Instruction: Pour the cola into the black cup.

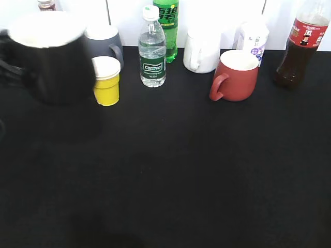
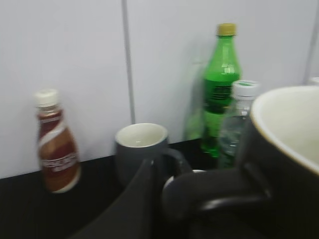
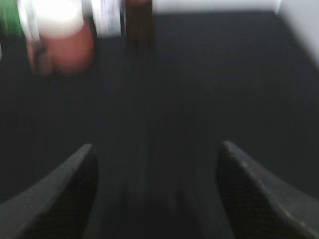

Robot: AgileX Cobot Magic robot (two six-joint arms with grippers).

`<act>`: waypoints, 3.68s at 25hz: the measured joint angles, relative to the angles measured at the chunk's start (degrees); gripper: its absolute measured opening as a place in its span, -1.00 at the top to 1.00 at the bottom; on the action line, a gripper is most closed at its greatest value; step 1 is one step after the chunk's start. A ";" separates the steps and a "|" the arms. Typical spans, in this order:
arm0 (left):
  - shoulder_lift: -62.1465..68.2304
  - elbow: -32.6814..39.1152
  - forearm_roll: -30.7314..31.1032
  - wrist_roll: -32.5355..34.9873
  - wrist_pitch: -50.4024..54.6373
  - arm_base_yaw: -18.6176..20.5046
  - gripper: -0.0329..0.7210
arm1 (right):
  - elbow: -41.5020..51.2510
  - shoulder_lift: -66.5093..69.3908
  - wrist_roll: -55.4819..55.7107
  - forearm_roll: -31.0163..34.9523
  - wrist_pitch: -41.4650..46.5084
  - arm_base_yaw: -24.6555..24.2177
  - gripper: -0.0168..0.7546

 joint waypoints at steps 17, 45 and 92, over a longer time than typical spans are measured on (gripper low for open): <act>0.74 0.00 0.01 -0.02 1.04 -0.89 0.74 | -6.30 101.14 4.08 -8.30 -106.68 0.00 -0.78; 3.58 0.00 7.34 -2.67 -1.56 -0.89 0.74 | -12.77 85.51 2.74 -16.28 -97.48 14.80 -0.07; 9.94 0.00 14.99 -6.18 -4.93 -0.89 0.74 | -19.01 93.84 -93.39 1.11 -98.08 35.69 -0.05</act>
